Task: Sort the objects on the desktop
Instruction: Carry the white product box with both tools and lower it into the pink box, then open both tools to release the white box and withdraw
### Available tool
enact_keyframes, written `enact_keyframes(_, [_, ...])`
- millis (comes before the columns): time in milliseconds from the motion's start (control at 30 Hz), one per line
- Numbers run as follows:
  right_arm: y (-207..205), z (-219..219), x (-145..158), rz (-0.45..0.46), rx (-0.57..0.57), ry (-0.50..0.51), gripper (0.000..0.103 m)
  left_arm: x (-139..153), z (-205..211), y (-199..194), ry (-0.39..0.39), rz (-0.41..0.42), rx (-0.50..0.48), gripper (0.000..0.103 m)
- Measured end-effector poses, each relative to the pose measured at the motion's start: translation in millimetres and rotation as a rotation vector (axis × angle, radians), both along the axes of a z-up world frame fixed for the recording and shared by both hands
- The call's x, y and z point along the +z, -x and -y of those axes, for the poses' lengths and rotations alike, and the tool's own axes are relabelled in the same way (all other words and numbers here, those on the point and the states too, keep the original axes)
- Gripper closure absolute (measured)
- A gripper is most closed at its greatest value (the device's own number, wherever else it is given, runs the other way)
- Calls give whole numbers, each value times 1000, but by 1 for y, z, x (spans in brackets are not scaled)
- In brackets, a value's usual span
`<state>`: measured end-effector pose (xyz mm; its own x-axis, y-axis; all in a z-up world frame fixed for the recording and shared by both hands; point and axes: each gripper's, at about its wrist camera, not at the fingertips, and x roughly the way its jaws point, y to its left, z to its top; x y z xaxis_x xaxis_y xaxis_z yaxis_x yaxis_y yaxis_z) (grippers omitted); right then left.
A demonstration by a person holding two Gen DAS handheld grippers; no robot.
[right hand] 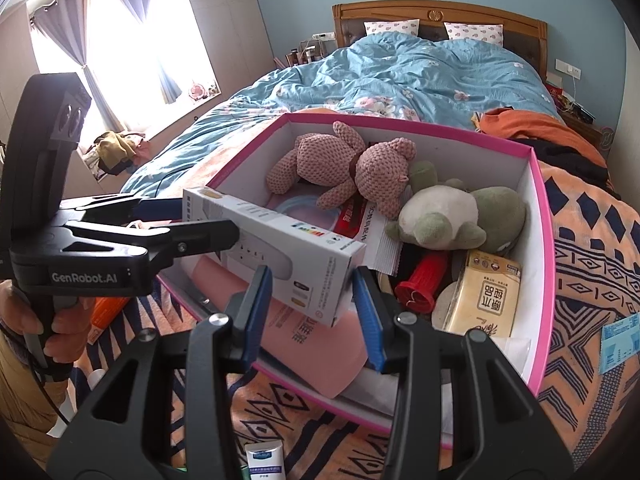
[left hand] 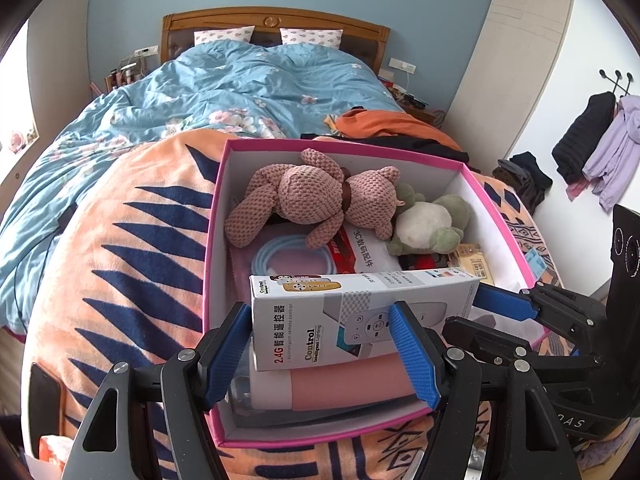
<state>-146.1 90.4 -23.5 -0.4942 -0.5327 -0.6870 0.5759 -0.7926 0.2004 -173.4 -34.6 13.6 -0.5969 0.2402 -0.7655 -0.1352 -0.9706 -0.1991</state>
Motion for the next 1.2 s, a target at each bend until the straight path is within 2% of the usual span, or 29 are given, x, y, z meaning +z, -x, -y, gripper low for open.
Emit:
enact_keyframes(867, [30, 11, -15, 91, -27, -48, 58, -15, 1, 24, 2, 69, 44, 33])
enact_keyframes(1167, [40, 13, -25, 128, -40, -73, 58, -18, -4, 26, 51, 84, 62, 34])
enact_keyframes(1200, [41, 14, -26, 131, -41, -77, 58, -18, -5, 26, 61, 86, 65, 37])
